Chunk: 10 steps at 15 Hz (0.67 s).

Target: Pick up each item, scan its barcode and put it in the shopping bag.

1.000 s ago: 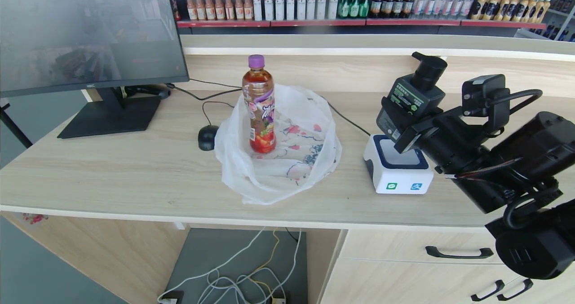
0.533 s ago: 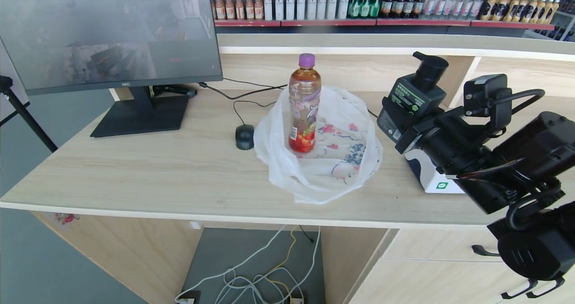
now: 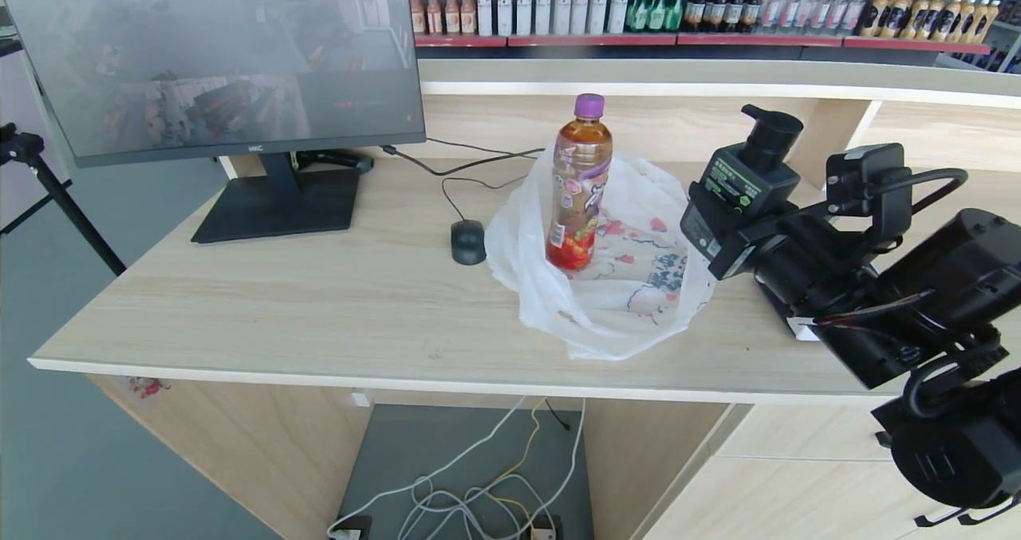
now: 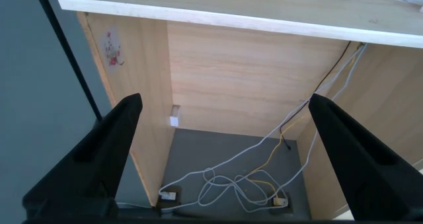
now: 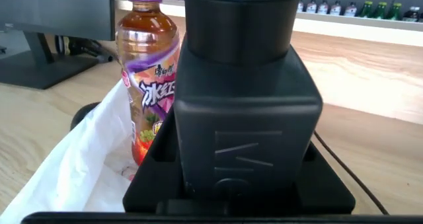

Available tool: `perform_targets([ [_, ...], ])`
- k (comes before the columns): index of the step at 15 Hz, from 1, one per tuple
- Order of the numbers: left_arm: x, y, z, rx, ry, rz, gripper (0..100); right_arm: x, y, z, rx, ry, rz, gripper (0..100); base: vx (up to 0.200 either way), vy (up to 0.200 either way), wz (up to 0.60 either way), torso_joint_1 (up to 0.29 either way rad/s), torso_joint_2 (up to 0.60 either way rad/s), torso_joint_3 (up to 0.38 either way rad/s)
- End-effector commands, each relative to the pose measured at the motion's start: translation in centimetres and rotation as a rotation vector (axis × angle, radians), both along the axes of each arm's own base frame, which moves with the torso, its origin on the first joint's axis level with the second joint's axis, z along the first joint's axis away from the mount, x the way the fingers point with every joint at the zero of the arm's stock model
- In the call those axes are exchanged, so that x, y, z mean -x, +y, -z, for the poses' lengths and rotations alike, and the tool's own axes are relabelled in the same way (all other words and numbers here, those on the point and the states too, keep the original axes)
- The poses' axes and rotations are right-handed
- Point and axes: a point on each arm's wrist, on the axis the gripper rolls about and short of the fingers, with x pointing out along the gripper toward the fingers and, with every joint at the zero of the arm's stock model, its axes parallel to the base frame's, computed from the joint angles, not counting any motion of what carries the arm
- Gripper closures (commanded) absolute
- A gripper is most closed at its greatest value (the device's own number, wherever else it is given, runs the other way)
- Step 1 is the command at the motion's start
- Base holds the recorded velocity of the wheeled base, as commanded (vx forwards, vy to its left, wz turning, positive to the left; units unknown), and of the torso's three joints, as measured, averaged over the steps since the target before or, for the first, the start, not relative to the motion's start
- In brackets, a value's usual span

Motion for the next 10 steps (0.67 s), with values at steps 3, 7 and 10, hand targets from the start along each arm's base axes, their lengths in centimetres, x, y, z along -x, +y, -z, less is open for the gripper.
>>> perform_targets([
  [3,0.0,0.0,0.0,0.000,-0.001,0.000,0,-0.8,0.3,0.0,-0.007,-0.005,0.019,100,0.000,0.000,0.00,0.000,0.00,0.000],
  [7,0.0,0.0,0.0,0.000,-0.001,0.000,0,-2.8,1.3,0.5,-0.028,-0.007,0.053,100,0.000,0.000,0.00,0.000,0.00,0.000],
  [10,0.0,0.0,0.0,0.000,-0.001,0.000,0,-4.4,2.1,1.0,-0.031,-0.009,0.054,100,0.000,0.000,0.00,0.000,0.00,0.000],
])
